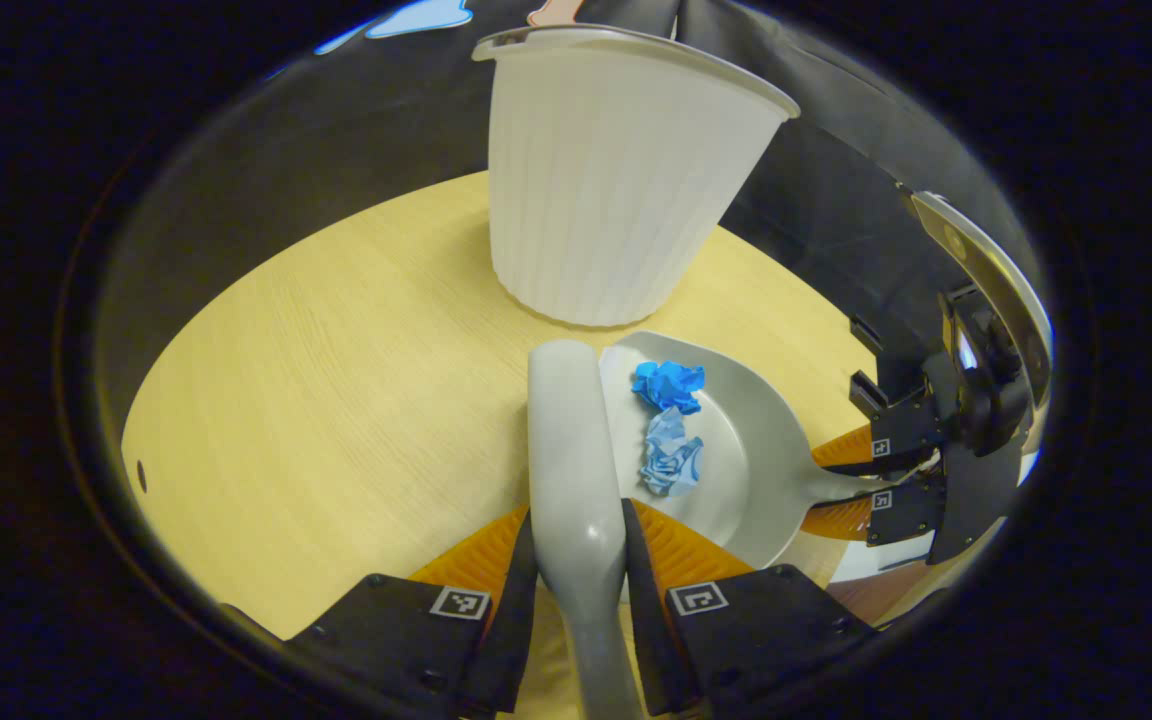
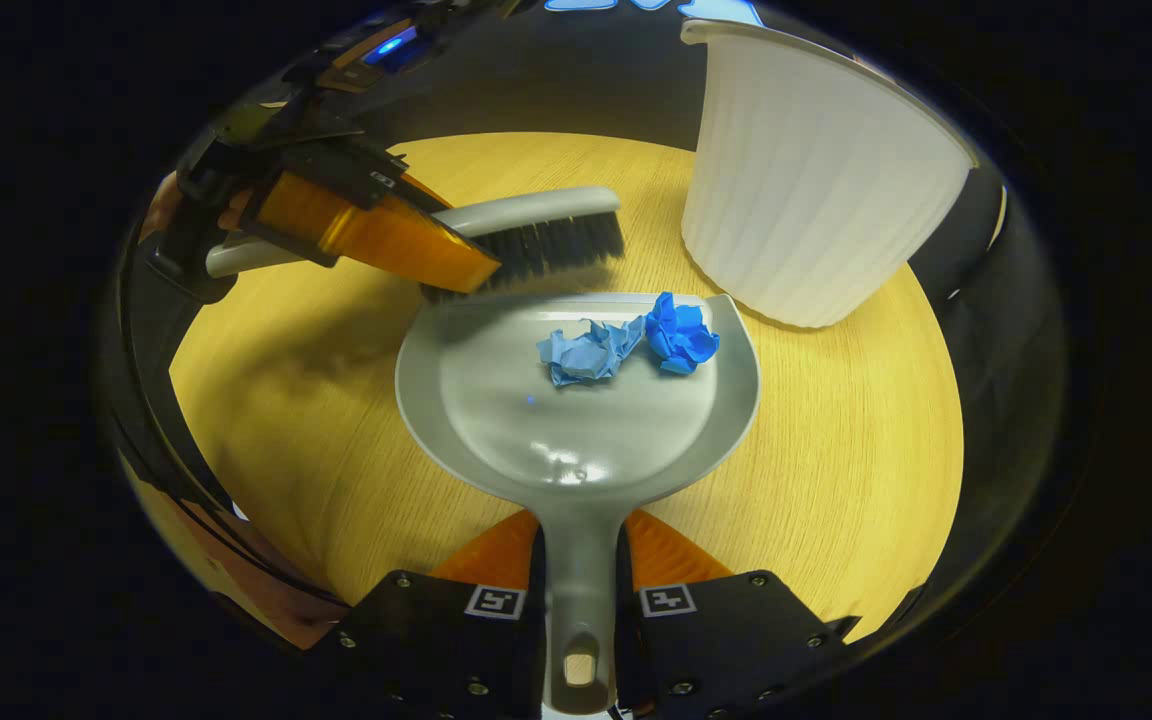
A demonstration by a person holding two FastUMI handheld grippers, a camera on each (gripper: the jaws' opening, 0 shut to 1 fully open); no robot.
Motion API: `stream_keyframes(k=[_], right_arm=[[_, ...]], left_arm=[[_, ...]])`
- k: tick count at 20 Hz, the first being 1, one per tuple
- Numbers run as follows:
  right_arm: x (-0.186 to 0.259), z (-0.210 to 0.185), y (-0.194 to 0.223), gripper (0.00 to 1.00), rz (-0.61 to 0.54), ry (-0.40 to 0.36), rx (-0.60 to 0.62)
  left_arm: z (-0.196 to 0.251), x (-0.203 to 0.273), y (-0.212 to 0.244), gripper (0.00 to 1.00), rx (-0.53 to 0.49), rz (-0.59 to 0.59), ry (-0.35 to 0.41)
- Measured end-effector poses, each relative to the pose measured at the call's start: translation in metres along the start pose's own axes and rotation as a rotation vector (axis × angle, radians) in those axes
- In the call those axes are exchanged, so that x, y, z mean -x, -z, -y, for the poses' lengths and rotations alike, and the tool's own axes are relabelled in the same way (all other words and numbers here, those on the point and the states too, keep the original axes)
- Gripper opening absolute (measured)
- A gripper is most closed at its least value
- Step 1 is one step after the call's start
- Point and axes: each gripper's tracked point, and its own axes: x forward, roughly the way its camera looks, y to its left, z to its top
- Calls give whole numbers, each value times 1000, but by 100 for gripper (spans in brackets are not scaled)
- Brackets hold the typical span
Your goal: Pick up the small broom and dustpan from the desktop, sweep the trash into the dustpan with the broom, and then empty the trash into the garbage bin.
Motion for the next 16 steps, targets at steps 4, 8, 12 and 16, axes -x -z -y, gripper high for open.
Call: stream_keyframes(k=[4,8,12,16], right_arm=[[7,-4,1,27,-13,50,-27],[4,-11,-4,27,-18,80,-68],[8,-19,-8,27,3,113,-94],[19,-23,-13,27,26,145,-92]], left_arm=[[-11,9,2,50,32,37,-25],[-22,20,2,51,84,75,-49],[-27,29,12,51,137,87,-87],[-34,36,20,51,185,103,-125]])
